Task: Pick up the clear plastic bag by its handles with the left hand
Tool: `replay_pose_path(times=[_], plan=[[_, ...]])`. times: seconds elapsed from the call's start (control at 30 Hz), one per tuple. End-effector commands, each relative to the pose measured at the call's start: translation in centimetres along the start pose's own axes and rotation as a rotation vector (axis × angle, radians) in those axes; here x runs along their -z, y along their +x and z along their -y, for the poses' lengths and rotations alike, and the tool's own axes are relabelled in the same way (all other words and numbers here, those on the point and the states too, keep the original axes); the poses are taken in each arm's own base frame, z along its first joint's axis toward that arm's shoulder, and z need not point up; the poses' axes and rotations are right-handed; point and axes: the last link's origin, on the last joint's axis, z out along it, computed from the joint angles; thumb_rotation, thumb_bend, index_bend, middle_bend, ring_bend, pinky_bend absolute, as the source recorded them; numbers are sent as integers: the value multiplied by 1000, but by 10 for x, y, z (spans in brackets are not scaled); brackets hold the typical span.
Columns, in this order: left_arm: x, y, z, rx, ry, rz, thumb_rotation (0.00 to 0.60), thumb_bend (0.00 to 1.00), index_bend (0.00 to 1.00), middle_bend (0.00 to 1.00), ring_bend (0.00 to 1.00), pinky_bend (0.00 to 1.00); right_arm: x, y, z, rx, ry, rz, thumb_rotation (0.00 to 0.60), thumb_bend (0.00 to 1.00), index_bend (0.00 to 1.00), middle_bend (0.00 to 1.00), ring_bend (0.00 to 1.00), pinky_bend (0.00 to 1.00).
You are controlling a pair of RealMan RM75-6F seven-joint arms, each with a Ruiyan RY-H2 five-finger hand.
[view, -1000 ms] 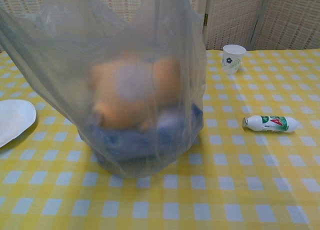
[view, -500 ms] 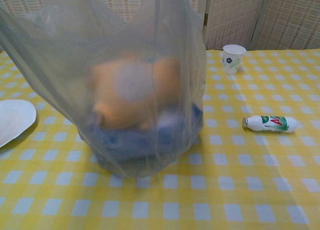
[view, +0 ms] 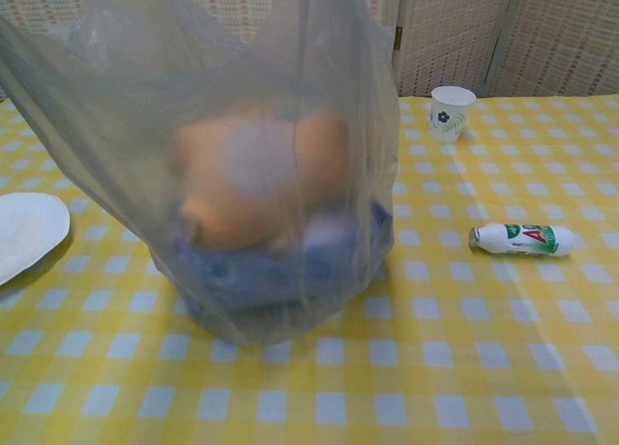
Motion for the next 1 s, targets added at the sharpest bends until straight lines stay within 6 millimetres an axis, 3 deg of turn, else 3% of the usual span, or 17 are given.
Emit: replay_pose_path(times=[0.03,0.57,0.77,1.0], plan=[[-15,8,-7,77,-18,104,600,113,37,18,0,0,0,0,0,-2,1,-3,600,269,0,0,0,0],[-49,-1,-22,125,-104,195,600,88,71,26,0,0,-3,-2,0,8,-17,6,600,269,0,0,0,0],[-62,-2,-23,103,-115,196,600,88,101,111,30,0,-2,-1,-1,2,-12,10,600,269,0,0,0,0],[-74,-9,-25,71,-140,204,600,89,146,129,47,0,-2,-1,-2,2,-21,11,600,269,0,0,0,0]])
